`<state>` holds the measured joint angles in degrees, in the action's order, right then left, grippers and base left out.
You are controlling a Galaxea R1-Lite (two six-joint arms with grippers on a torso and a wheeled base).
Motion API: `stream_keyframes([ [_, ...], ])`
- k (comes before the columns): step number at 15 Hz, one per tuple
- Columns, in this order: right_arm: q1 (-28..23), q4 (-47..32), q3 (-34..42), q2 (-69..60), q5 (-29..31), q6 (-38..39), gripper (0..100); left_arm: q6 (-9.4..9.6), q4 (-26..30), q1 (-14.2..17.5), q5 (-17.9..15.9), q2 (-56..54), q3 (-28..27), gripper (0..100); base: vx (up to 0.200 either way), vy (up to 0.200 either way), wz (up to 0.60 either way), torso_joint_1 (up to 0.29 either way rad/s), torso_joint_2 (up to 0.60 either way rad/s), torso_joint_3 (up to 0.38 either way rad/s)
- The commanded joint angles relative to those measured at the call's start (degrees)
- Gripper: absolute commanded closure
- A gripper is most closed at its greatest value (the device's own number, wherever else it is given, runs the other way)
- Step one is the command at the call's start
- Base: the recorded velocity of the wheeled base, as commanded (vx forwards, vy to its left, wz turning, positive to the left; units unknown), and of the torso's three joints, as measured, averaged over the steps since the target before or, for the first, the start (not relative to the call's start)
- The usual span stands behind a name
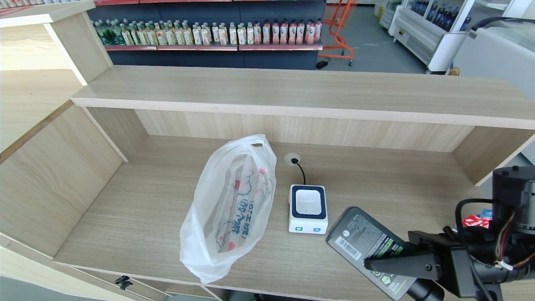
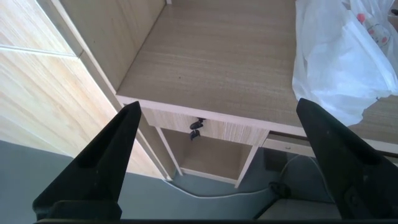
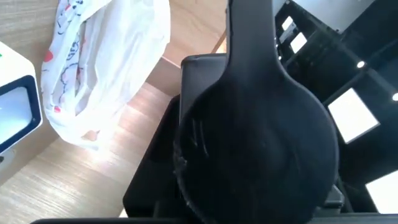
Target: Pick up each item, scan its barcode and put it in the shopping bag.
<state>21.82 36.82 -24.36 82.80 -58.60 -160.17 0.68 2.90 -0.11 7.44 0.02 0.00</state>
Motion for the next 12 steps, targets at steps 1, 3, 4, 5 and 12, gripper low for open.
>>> stream_keyframes([
  [1,0.77,0.80,0.01,-0.18,-0.02,0.04,100,0.02,0.00,0.02,0.03,-0.02,0.00,0,0.000,0.000,0.00,0.000,0.00,0.000],
  [3,2.17,0.80,-0.25,-0.01,-0.02,0.04,100,0.02,0.00,0.02,0.03,0.06,0.00,0,0.000,0.000,0.00,0.000,0.00,0.000],
  [4,2.52,0.89,-0.25,-0.09,-0.02,0.04,100,0.02,0.00,-0.07,0.03,0.06,0.00,0,0.000,0.000,0.00,0.000,0.00,0.000],
  [5,2.52,0.89,-0.25,-0.27,-0.02,-0.05,100,0.02,0.00,-0.07,0.03,-0.02,0.00,0,0.000,0.000,0.00,0.000,0.00,0.000],
  [12,2.44,0.80,0.10,-0.97,-0.02,-0.05,100,0.02,0.00,0.02,0.03,-0.02,0.00,0,0.000,0.000,0.00,0.000,0.00,0.000],
])
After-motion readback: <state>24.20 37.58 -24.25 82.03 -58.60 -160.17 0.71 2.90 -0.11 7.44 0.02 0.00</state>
